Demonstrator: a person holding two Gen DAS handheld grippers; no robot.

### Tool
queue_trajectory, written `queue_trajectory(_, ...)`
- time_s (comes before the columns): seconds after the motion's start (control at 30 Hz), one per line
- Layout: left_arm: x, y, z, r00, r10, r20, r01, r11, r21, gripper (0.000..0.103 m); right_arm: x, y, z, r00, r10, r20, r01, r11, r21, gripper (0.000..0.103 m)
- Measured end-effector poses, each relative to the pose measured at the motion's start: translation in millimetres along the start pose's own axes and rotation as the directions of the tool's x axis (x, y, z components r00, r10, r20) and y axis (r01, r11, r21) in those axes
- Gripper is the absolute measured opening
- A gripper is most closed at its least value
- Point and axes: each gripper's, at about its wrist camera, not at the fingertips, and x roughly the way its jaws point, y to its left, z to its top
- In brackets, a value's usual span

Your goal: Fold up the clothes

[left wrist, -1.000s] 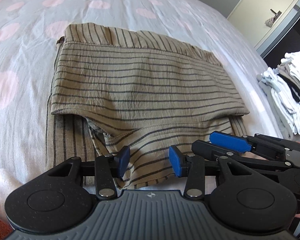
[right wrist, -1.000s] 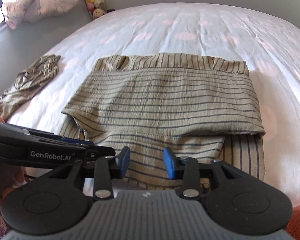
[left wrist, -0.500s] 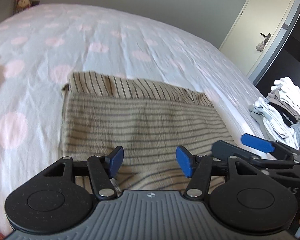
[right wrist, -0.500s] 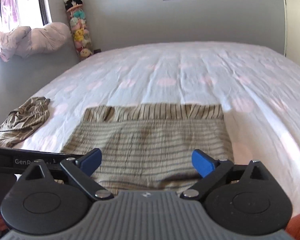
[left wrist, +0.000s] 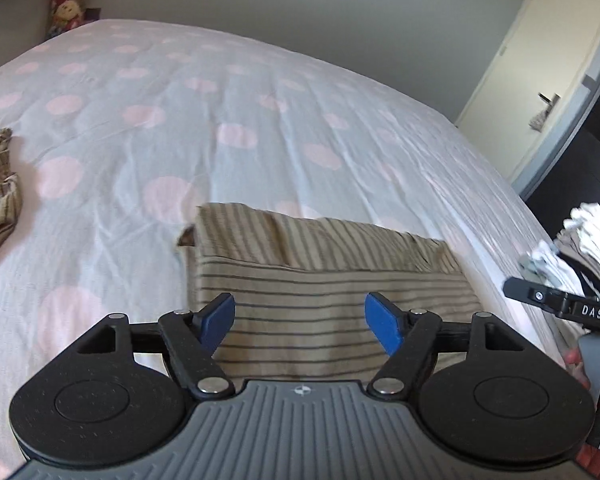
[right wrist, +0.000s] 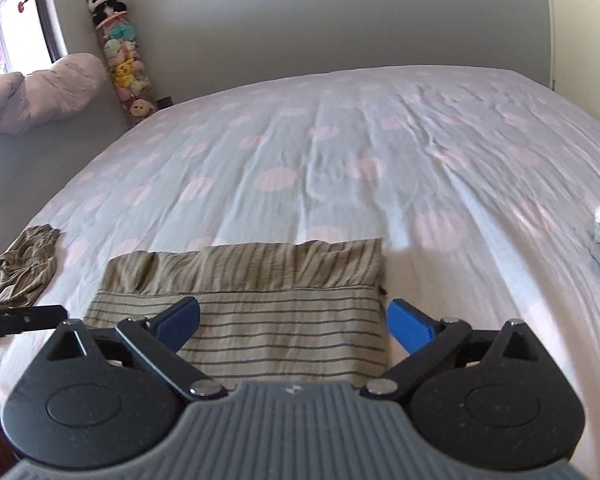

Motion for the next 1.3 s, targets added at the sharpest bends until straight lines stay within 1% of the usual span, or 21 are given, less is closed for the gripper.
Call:
queue_trajectory(0.1,5,16,9,1.000,0.019,-0.011,-0.019,0.999,-0.047,0.071,13,-24,0,1.000,0.021,-0.008,-0.020,0.995,0.095,0.101)
queue_trajectory(0.2,10,32,18,0.999,0.037,-0.023,-0.039,0.995,-0.093,0.071,28,-43,0,0.999,0.033,-0.022,-0.028,0.981,0.194,0.101)
queue_trajectory(0.33,27,50,19,0.997,0.054,-0.048,-0.062,0.984,-0.167,0.071,46,-58,-6,0.999,0.041,-0.019,-0.034,0.966,0.255,0.100)
queue_trajectory(0.4,36,54,18,0.997,0.051,-0.059,-0.061,0.983,-0.175,0.071,55,-64,-9,0.998,0.050,-0.033,-0.038,0.955,0.294,0.100)
queue_trajectory(0.43,40,55,17,0.997,0.050,-0.064,-0.060,0.983,-0.173,0.071,59,-67,-10,0.998,0.048,-0.042,-0.033,0.951,0.308,0.099)
queue_trajectory(0.5,49,56,16,0.996,0.049,-0.075,-0.060,0.984,-0.165,0.071,65,-72,-12,0.997,0.040,-0.059,-0.019,0.944,0.330,0.094)
queue_trajectory(0.57,56,57,15,0.996,0.049,-0.071,-0.059,0.987,-0.150,0.071,71,-75,-14,0.996,0.037,-0.079,-0.008,0.939,0.345,0.083)
queue_trajectory(0.7,66,55,15,0.998,0.047,-0.045,-0.051,0.994,-0.096,0.071,81,-75,-17,0.993,0.037,-0.110,0.005,0.934,0.358,0.082)
queue_trajectory(0.83,73,51,14,0.999,0.039,-0.027,-0.040,0.998,-0.044,0.071,90,-74,-18,0.992,0.040,-0.117,0.004,0.937,0.350,0.082)
queue_trajectory(0.9,75,52,13,0.999,0.027,-0.017,-0.028,0.999,-0.043,0.070,92,-73,-19,0.992,0.041,-0.117,0.001,0.941,0.338,0.082)
queue_trajectory(1.0,76,52,11,1.000,0.023,-0.009,-0.024,0.999,-0.028,0.063,95,-70,-20,0.992,0.041,-0.122,0.000,0.950,0.313,0.082)
queue_trajectory(1.07,78,50,9,1.000,0.020,-0.010,-0.020,1.000,-0.010,0.054,97,-67,-20,0.991,0.044,-0.126,-0.004,0.954,0.300,0.078)
queue_trajectory(1.1,78,49,9,1.000,0.016,-0.012,-0.016,1.000,-0.005,0.052,98,-65,-20,0.991,0.045,-0.129,-0.006,0.958,0.288,0.076)
queue_trajectory(1.17,80,47,9,1.000,-0.001,-0.022,0.001,1.000,-0.003,0.042,99,-61,-21,0.990,0.048,-0.135,-0.011,0.965,0.263,0.066)
queue_trajectory(1.23,81,47,9,0.999,-0.016,-0.028,0.016,1.000,-0.008,0.037,100,-59,-21,0.989,0.054,-0.138,-0.018,0.968,0.250,0.059)
queue_trajectory(1.27,81,48,9,0.999,-0.023,-0.031,0.023,1.000,-0.012,0.032,100,-59,-21,0.989,0.061,-0.136,-0.025,0.967,0.252,0.052)
queue_trajectory(1.3,81,48,9,0.999,-0.031,-0.034,0.030,0.999,-0.016,0.031,100,-59,-22,0.989,0.073,-0.132,-0.037,0.966,0.255,0.047)
